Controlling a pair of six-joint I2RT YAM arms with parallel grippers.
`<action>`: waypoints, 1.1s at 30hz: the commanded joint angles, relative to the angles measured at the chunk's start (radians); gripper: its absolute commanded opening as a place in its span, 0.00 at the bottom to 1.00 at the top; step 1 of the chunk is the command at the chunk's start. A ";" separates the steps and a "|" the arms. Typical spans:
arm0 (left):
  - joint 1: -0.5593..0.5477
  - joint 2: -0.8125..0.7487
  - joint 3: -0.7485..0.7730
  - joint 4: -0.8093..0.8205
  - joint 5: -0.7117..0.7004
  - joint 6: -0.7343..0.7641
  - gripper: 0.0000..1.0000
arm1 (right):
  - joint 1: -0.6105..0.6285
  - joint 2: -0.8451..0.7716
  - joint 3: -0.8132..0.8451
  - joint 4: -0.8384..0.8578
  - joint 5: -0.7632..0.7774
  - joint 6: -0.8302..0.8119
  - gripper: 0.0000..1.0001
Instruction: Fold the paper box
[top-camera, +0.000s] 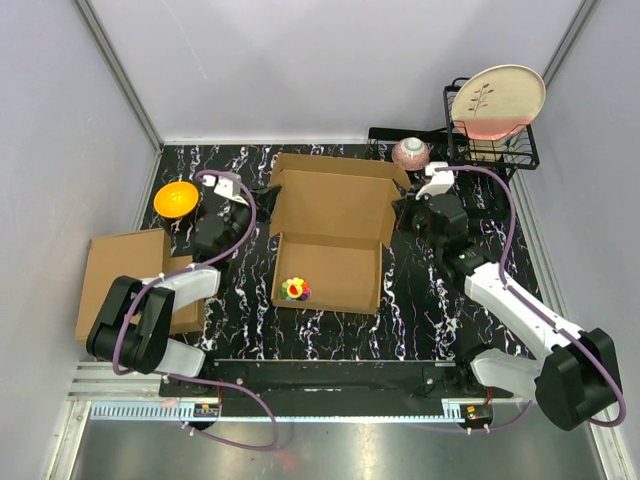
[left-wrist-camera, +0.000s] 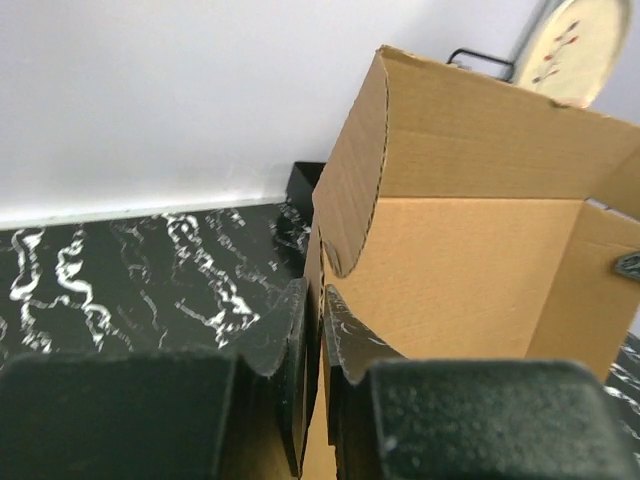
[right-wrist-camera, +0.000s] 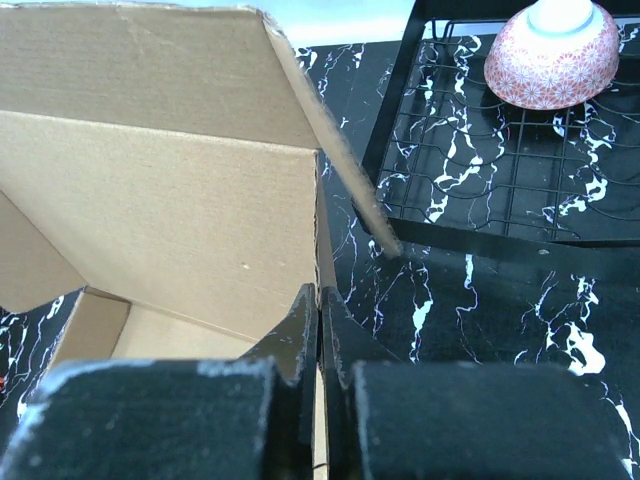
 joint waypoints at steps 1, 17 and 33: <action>-0.066 -0.036 -0.061 0.024 -0.248 0.075 0.12 | 0.044 -0.020 0.008 0.081 0.042 -0.016 0.00; -0.346 0.030 -0.049 0.026 -0.872 0.209 0.10 | 0.110 -0.017 0.008 0.056 0.143 -0.008 0.00; -0.453 -0.005 -0.109 0.046 -0.925 0.163 0.09 | 0.127 -0.043 -0.113 0.089 0.128 0.054 0.00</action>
